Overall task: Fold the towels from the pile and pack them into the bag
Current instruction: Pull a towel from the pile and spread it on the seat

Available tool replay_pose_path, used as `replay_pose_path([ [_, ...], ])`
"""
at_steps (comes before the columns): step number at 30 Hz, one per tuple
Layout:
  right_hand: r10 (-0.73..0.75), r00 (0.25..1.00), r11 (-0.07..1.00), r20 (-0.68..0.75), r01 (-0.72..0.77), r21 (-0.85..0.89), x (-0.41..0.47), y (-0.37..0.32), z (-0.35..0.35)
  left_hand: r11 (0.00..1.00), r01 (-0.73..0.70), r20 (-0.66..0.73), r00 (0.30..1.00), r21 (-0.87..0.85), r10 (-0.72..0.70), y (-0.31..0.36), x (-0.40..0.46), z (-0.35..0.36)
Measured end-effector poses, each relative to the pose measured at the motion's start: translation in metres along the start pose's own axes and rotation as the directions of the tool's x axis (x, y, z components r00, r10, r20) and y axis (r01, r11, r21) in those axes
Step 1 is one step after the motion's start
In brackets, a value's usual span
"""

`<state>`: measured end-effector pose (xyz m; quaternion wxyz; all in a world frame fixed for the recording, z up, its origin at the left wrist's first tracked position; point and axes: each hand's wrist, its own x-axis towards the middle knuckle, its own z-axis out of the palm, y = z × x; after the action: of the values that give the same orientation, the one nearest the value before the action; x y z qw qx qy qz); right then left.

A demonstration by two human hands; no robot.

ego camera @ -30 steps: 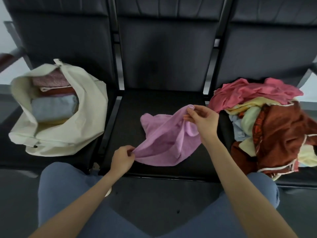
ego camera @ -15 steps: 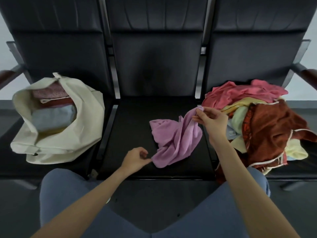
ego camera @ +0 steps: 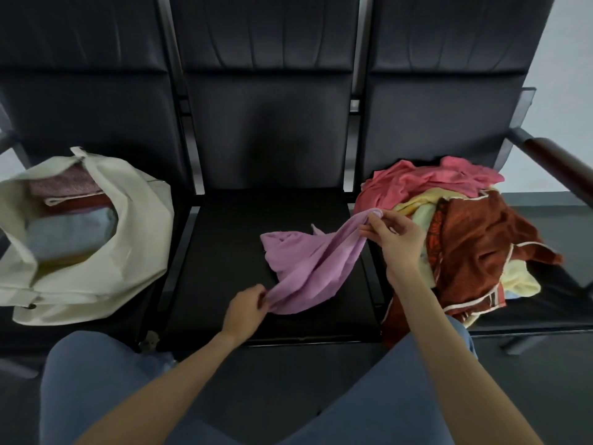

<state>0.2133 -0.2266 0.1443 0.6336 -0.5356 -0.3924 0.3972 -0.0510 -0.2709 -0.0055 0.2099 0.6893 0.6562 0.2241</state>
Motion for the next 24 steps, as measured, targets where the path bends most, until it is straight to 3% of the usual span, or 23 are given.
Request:
replay_pose_path([
  [3, -0.043, 0.998, 0.999, -0.051, 0.044, 0.024, 0.003, -0.007, -0.005, 0.932, 0.243, -0.160, 0.943, -0.269, -0.292, -0.004, 0.013, -0.025],
  [6, -0.087, 0.992, 0.995, -0.096, 0.090, 0.030, 0.005, -0.014, -0.004, 0.802, 0.370, -0.131, 0.869, -0.469, -0.477, -0.011, 0.034, -0.054],
  [8, -0.107, 0.987, 0.994, -0.122, 0.111, 0.024, 0.006, -0.021, -0.001, 0.762, 0.387, -0.109, 0.854, -0.519, -0.509, -0.014, 0.046, -0.075],
  [10, -0.136, 0.980, 0.989, -0.147, 0.143, 0.035, 0.008, -0.029, 0.002, 0.726, 0.436, -0.024, 0.849, -0.531, -0.527, -0.010, 0.053, -0.099],
  [14, -0.202, 0.947, 0.974, -0.251, 0.221, 0.052, 0.012, -0.044, 0.011, 0.525, 0.605, 0.271, 0.769, -0.599, -0.579, 0.013, 0.062, -0.152],
  [17, -0.280, 0.893, 0.956, -0.353, 0.292, -0.021, 0.009, -0.052, 0.025, 0.525, 0.512, 0.173, 0.808, -0.680, -0.564, 0.036, 0.071, -0.192],
  [20, -0.348, 0.820, 0.934, -0.455, 0.346, -0.089, 0.008, -0.059, 0.033, 0.671, 0.271, -0.146, 0.856, -0.690, -0.496, 0.064, 0.076, -0.231],
  [22, -0.390, 0.765, 0.915, -0.513, 0.386, -0.119, 0.007, -0.067, 0.036, 0.771, 0.091, -0.372, 0.836, -0.631, -0.403, 0.078, 0.074, -0.250],
  [24, -0.432, 0.724, 0.894, -0.539, 0.421, -0.151, 0.006, -0.075, 0.038, 0.766, -0.030, -0.466, 0.809, -0.642, -0.359, 0.090, 0.068, -0.261],
])
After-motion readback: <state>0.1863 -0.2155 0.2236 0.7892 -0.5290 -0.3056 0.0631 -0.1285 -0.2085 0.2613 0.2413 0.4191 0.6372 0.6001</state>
